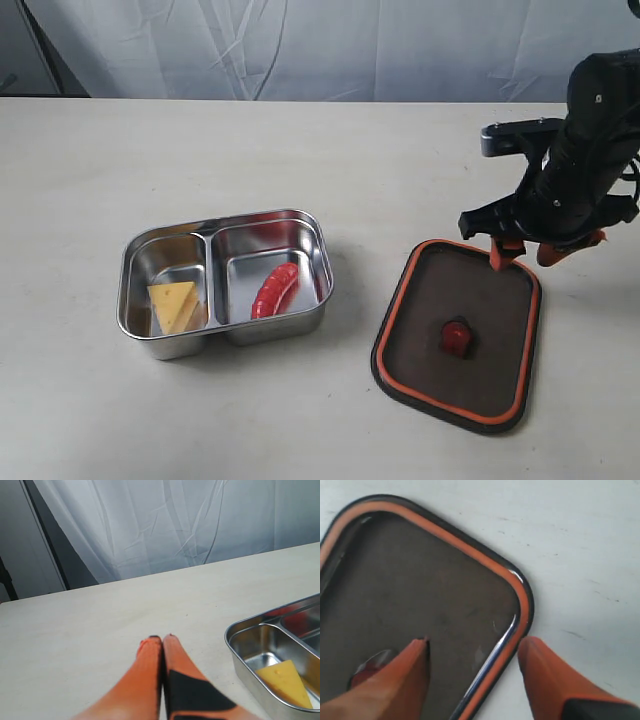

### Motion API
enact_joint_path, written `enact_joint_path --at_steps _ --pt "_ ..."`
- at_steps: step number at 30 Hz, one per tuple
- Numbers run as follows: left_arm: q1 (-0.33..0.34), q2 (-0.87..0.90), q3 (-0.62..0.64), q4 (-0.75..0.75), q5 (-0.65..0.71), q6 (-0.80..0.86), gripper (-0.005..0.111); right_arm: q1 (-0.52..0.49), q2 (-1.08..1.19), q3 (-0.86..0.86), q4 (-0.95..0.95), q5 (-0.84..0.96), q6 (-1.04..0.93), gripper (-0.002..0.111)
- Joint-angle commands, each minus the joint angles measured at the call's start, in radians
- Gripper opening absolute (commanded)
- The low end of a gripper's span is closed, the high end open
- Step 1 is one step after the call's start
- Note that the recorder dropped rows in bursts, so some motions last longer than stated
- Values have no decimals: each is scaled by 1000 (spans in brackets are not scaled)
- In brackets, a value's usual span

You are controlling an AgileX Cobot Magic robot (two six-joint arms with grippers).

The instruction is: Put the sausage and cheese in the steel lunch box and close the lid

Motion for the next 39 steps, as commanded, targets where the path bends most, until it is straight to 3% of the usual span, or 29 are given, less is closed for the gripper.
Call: enact_joint_path --at_steps 1,12,22,39 --pt "1 -6 5 3 -10 -1 0 -35 32 4 -22 -33 -11 54" --pt "1 -6 5 3 -10 -1 0 -122 96 4 -22 -83 -31 54" --pt "1 -6 5 3 -10 -1 0 -123 151 4 -16 -124 -44 54" --pt "1 -6 5 3 -10 -1 0 -123 211 4 -16 -134 -44 43"
